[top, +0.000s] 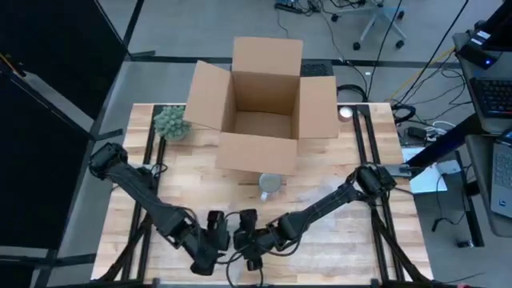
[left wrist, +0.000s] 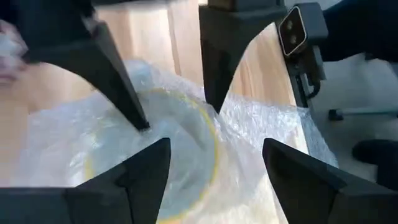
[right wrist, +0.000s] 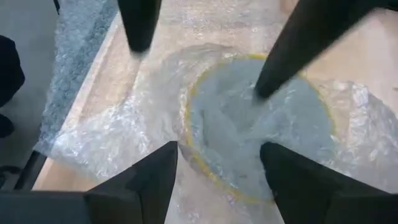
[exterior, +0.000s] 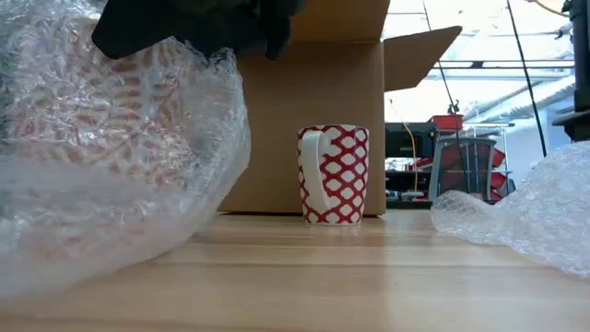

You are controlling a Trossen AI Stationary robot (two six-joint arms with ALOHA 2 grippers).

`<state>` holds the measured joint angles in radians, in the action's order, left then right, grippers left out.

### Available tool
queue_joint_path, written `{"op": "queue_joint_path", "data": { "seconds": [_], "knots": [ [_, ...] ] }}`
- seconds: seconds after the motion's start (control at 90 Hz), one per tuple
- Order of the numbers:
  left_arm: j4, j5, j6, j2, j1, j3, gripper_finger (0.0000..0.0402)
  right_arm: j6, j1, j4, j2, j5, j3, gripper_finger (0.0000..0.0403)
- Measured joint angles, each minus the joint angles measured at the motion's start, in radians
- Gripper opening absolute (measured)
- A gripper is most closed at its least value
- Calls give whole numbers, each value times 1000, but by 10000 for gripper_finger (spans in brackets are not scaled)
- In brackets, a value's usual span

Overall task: Wrap mug
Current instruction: Wrap the orange mug with bubble wrap

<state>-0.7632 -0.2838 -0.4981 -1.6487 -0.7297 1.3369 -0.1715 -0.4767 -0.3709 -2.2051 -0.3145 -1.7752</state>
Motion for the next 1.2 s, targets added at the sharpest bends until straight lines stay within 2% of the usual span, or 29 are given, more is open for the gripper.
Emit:
{"op": "queue_joint_path", "data": {
  "seconds": [0.133,0.322,0.433,0.544,0.689,0.822,0.967,1.078,1.2],
  "knots": [
    [-155,-33,-119,0,-55,42,244,-1,0,0,0,-1,0,217],
    [-377,-16,-435,1,-181,43,244,-16,0,0,0,-1,0,217],
    [-406,12,-599,1,-265,34,244,-16,0,0,0,-1,0,217],
    [-402,98,-760,1,-344,-1,244,-17,0,-1,0,-1,0,217],
    [-333,264,-957,1,-428,-84,244,-19,0,-1,0,-2,0,217],
    [-159,358,-1086,1,-481,-184,244,-19,0,-1,0,-2,0,217],
    [-48,371,-1162,-14,-497,-287,244,-19,0,-2,0,-3,0,217],
    [4,362,-1156,-39,-492,-342,244,-19,0,-6,0,-4,0,217],
    [90,406,-1118,-66,-491,-389,224,-19,0,-7,0,-5,0,217]
  ]
}}
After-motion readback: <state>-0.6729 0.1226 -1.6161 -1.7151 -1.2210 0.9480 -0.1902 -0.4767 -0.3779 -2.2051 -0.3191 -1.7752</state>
